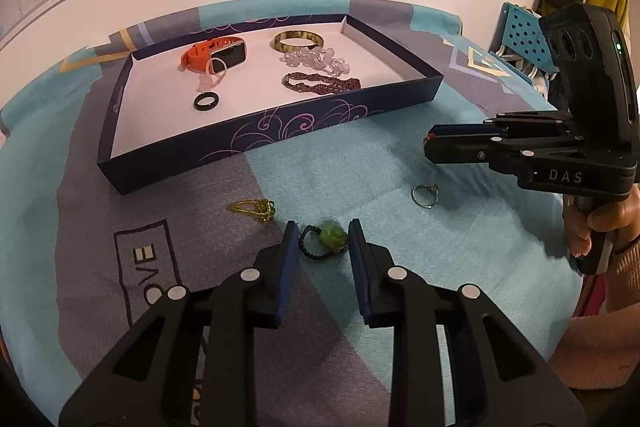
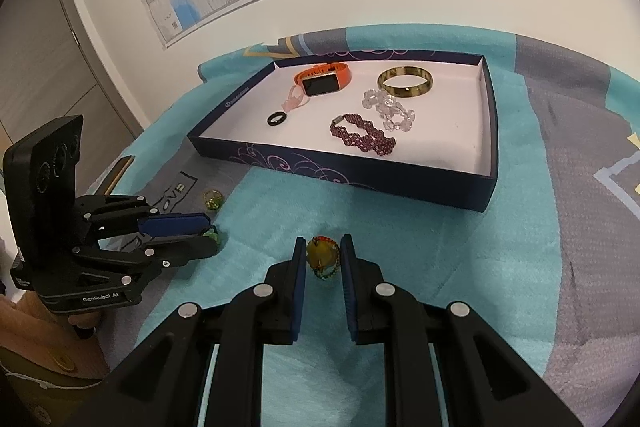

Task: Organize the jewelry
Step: 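Grasp amber-stone ring with right tool while left tool grasps green-stone ring, then carry amber-stone ring with right tool while left tool carries green-stone ring into box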

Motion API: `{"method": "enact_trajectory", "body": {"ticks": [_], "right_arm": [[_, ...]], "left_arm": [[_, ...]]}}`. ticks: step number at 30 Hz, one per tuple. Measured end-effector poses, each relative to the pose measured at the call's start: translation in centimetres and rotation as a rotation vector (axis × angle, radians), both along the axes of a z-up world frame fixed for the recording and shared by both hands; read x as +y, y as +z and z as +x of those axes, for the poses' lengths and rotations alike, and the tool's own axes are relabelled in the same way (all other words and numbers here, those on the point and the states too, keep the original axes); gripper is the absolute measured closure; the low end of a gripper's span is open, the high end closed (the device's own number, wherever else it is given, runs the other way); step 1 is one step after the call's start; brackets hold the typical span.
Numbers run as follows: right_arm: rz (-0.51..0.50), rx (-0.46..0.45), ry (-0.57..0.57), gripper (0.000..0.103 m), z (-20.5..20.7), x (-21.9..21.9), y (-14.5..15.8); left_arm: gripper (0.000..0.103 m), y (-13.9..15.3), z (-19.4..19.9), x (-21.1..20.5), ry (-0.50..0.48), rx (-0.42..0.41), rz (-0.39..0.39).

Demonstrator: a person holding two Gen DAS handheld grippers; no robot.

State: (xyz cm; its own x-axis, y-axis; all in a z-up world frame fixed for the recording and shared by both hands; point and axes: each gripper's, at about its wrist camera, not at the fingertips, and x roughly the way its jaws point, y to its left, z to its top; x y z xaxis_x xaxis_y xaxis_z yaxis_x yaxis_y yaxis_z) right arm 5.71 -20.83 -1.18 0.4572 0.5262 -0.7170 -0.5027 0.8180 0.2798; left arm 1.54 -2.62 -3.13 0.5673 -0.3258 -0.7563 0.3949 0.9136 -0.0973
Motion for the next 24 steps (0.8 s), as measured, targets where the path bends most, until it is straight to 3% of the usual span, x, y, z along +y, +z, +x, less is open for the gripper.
{"method": "enact_trajectory", "body": {"ticks": [24], "right_arm": [[0.058, -0.04, 0.02, 0.088, 0.0, 0.8, 1.9]], "left_arm": [[0.077, 3.4, -0.3, 0.2, 0.012, -0.086, -0.036]]}}
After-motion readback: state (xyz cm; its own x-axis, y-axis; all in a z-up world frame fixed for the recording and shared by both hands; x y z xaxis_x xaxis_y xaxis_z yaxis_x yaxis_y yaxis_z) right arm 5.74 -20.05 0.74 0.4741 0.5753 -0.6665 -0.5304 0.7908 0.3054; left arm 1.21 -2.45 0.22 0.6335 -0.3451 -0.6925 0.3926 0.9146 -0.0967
